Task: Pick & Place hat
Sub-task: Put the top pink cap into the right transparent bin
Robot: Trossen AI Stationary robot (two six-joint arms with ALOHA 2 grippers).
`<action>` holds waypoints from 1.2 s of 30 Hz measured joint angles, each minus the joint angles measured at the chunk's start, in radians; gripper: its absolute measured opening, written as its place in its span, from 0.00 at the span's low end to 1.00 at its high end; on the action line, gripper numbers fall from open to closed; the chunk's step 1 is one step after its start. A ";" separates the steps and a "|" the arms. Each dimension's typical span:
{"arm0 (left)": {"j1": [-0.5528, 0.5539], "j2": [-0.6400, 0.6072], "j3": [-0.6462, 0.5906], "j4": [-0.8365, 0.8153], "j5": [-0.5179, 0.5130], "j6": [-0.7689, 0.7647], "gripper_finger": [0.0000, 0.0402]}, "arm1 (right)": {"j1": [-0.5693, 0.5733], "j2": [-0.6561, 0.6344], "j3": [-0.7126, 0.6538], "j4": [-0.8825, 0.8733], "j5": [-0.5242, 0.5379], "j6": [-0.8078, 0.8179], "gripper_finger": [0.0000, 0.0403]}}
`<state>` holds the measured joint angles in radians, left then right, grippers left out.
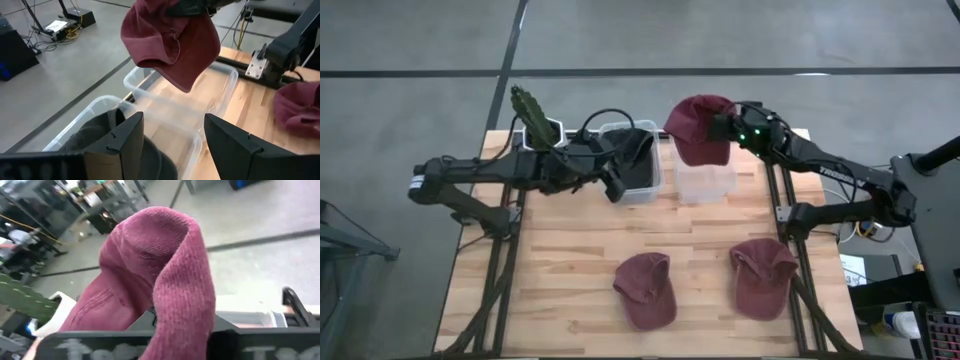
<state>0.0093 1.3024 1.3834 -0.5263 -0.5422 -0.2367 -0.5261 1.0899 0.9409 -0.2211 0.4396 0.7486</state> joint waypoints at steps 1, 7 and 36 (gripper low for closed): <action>0.000 -0.006 -0.012 -0.001 0.000 0.000 0.50 | -0.003 0.010 0.000 -0.008 -0.001 0.008 0.02; -0.002 -0.043 -0.083 0.002 -0.001 -0.026 0.50 | -0.006 0.068 0.000 -0.065 -0.023 0.067 0.02; -0.002 -0.099 -0.148 0.025 -0.001 -0.021 0.50 | -0.004 0.121 0.000 -0.188 -0.059 0.179 0.02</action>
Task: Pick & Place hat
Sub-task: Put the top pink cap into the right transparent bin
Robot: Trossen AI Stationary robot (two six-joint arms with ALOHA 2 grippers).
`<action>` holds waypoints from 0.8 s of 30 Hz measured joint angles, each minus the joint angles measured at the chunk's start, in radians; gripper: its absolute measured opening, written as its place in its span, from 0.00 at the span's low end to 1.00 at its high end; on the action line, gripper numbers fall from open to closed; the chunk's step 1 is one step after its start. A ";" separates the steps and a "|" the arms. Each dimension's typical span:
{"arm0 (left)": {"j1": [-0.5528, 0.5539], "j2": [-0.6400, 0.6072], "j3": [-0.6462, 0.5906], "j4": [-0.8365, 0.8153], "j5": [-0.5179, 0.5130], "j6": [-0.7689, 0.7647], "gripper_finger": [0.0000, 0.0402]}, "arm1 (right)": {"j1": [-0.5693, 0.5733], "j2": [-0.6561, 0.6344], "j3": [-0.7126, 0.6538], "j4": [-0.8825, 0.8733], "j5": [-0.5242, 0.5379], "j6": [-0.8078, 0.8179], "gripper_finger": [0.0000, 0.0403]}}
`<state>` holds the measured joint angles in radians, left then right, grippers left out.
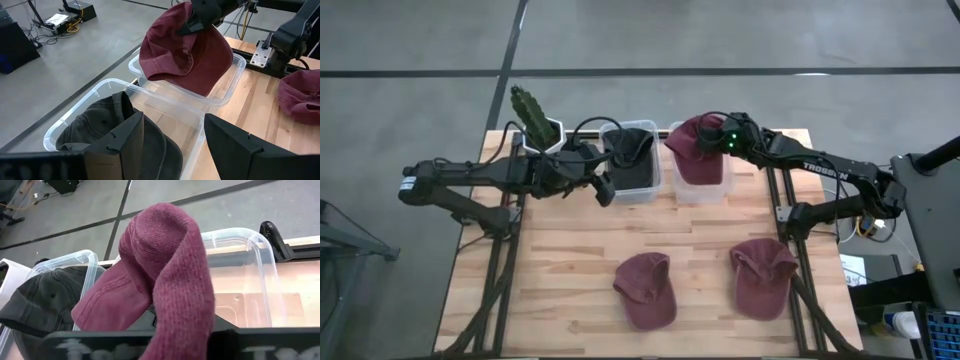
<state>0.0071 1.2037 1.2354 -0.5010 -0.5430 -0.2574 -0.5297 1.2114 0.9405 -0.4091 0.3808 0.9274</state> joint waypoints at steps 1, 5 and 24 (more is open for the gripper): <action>0.000 0.000 0.000 0.000 0.000 0.000 0.50 | 0.000 0.000 0.000 0.000 -0.008 0.000 0.02; 0.000 0.000 0.000 0.000 0.000 0.000 0.50 | -0.001 0.001 0.000 -0.005 -0.049 -0.012 0.02; 0.000 0.000 0.000 0.022 0.003 0.020 0.50 | -0.001 0.001 -0.003 -0.075 -0.102 -0.023 0.25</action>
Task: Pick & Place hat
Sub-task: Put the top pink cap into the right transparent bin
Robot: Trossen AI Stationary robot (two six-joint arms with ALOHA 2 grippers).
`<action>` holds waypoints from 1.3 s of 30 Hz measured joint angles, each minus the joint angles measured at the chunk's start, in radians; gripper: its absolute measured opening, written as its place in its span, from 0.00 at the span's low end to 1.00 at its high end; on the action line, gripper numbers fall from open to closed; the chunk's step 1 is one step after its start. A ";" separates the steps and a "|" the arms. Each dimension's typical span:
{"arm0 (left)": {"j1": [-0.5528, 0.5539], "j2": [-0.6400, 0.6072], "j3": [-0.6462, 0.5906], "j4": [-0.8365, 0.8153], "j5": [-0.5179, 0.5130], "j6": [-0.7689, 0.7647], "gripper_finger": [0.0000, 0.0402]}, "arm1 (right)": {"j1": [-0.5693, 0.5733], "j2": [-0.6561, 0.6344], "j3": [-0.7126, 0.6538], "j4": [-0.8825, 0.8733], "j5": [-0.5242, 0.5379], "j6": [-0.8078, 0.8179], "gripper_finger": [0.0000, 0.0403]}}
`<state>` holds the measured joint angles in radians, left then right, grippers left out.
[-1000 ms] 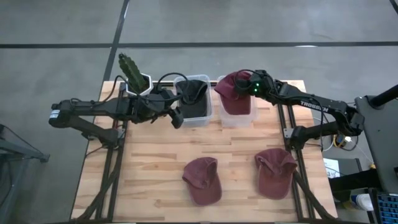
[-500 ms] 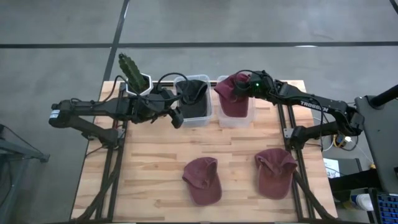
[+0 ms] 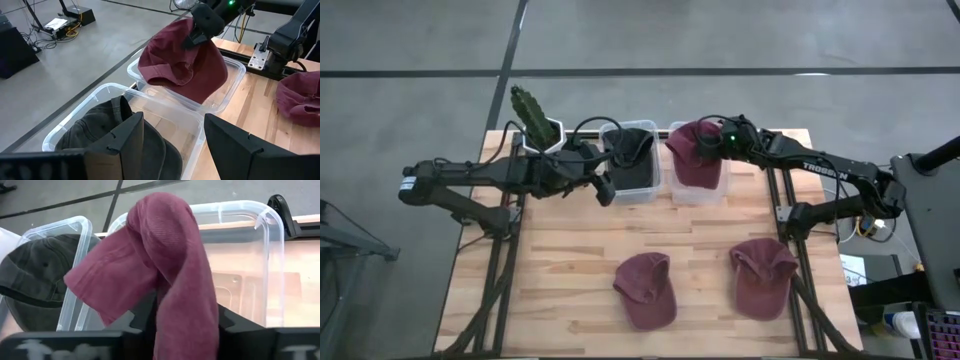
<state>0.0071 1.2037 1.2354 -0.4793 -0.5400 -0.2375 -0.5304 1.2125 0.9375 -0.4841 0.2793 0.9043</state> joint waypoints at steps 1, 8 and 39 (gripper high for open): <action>0.000 0.000 0.000 0.000 0.000 0.000 0.50 | 0.000 0.000 0.000 -0.006 0.000 0.000 0.27; -0.003 0.000 0.000 0.000 0.002 0.000 0.50 | 0.000 0.000 0.001 -0.037 0.001 -0.020 0.33; -0.003 0.000 0.000 0.027 0.008 0.000 0.50 | -0.001 -0.001 0.003 -0.103 0.106 -0.132 0.24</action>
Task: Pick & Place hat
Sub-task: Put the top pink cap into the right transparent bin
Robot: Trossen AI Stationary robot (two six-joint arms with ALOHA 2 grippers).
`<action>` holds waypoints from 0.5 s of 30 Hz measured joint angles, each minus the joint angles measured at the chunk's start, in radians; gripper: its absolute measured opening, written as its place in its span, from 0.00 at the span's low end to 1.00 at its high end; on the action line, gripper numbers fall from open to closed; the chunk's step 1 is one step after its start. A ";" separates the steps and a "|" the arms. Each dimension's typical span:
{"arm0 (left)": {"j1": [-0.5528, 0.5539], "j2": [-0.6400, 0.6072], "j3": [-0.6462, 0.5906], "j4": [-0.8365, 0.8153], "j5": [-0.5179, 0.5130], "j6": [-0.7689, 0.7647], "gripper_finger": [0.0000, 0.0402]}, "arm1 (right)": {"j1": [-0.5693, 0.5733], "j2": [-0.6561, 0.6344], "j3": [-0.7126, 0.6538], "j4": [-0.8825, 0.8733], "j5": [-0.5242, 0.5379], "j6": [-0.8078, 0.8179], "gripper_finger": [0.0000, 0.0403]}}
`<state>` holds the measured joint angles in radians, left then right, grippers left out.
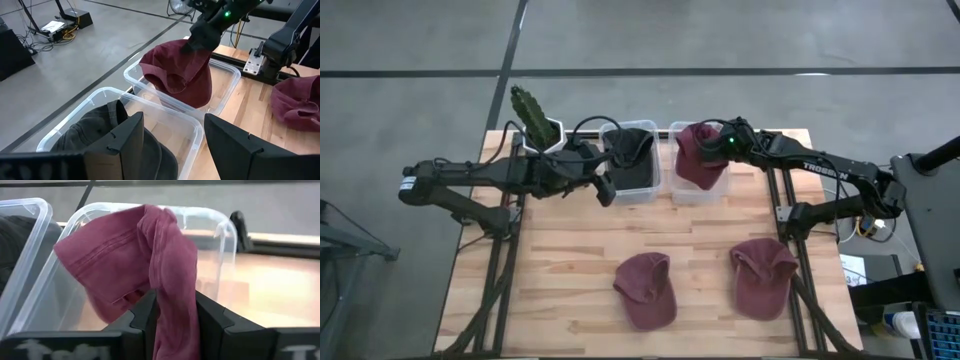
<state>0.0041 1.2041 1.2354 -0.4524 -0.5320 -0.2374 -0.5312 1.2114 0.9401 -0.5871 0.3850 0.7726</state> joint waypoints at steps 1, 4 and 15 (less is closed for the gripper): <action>0.000 0.000 0.000 0.002 0.000 0.000 0.50 | 0.000 0.000 0.000 0.002 0.012 -0.012 0.23; 0.000 0.000 0.000 0.008 0.000 0.001 0.50 | 0.000 0.000 0.000 0.029 0.042 -0.042 0.21; 0.000 0.000 0.000 0.013 0.000 0.002 0.50 | -0.021 0.000 0.039 0.136 0.002 -0.188 0.17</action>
<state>0.0044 1.2041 1.2354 -0.4393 -0.5317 -0.2352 -0.5526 1.2114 0.9793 -0.4509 0.3874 0.5847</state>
